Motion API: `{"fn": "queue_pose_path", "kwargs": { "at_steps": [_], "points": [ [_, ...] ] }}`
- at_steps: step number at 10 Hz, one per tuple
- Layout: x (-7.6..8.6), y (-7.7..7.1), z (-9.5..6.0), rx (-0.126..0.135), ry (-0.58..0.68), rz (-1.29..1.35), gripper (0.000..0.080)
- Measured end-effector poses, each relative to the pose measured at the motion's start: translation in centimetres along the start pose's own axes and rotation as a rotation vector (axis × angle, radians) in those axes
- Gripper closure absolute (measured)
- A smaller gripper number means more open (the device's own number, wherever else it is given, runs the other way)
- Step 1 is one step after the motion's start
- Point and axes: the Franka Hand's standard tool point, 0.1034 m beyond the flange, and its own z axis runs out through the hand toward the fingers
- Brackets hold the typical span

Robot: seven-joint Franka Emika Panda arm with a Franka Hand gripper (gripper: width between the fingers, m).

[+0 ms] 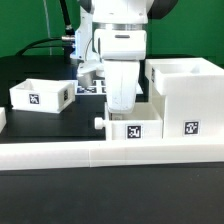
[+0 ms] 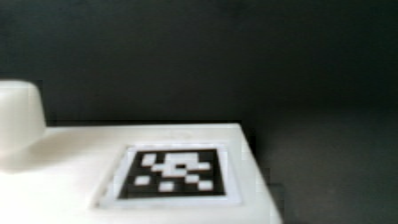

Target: Assemble drawer

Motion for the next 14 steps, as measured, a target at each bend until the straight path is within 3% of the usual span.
{"fn": "queue_pose_path", "kwargs": {
  "at_steps": [14],
  "points": [
    [-0.08, -0.02, 0.04, -0.006, -0.003, -0.021, 0.0757]
  ]
}}
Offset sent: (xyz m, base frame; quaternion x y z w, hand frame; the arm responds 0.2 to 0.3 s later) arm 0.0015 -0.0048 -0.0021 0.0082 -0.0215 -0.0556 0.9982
